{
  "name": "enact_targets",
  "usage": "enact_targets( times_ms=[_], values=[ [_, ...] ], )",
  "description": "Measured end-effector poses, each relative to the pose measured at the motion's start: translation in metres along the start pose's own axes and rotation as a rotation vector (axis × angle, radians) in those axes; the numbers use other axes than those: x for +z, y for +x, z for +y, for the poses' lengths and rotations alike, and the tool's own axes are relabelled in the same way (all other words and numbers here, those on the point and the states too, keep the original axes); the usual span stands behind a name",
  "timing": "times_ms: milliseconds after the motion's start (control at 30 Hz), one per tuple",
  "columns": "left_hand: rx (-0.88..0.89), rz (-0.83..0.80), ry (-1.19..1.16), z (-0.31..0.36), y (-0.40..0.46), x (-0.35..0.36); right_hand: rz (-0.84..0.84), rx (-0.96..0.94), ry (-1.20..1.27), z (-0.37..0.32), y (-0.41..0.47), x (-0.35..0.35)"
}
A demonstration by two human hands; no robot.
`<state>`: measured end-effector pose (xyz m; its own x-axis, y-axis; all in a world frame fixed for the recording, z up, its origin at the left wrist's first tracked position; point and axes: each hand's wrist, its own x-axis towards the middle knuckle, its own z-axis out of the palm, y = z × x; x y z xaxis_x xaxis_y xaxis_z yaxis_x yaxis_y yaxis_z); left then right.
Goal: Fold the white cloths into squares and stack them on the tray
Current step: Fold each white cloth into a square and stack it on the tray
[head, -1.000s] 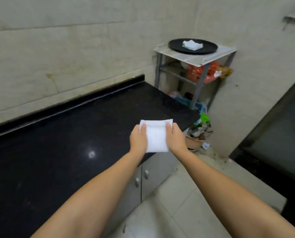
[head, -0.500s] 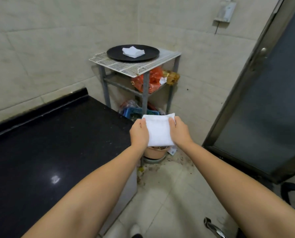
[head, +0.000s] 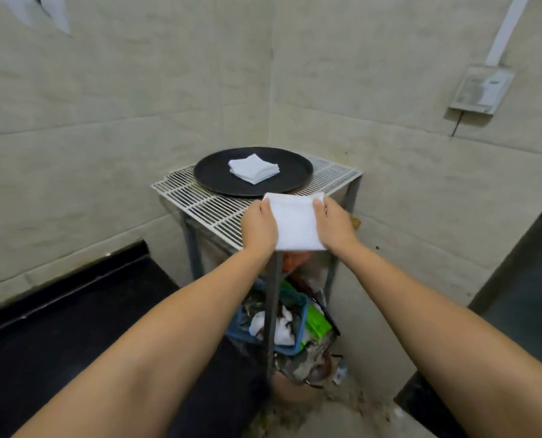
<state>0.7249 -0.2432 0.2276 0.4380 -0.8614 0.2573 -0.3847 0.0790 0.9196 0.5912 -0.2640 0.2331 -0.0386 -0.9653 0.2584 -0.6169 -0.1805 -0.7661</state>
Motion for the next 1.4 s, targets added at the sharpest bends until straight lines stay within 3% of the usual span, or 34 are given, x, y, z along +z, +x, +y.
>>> enact_targets(
  times_ms=[267, 400, 567, 900, 1200, 1400],
  values=[
    [-0.053, 0.108, 0.089, 0.001, 0.134, 0.024, -0.150, -0.159, -0.058, -0.018, 0.158, 0.038],
    [-0.123, 0.114, 0.135, -0.009, 0.200, 0.037, -0.282, -0.247, -0.108, -0.022, 0.249, 0.060],
    [-0.236, 0.264, 0.185, -0.020, 0.266, 0.056, -0.487, -0.338, -0.129, -0.030, 0.340, 0.098],
    [-0.434, 0.378, 0.433, -0.052, 0.288, 0.072, -0.769, -0.403, -0.134, -0.009, 0.382, 0.149],
    [-0.462, 0.376, 0.458, -0.056, 0.282, 0.077, -0.772, -0.439, -0.123, 0.003, 0.385, 0.158],
    [-0.476, 0.283, 0.454, -0.046, 0.263, 0.061, -0.567, -0.448, -0.204, -0.007, 0.386, 0.144]
  ],
)
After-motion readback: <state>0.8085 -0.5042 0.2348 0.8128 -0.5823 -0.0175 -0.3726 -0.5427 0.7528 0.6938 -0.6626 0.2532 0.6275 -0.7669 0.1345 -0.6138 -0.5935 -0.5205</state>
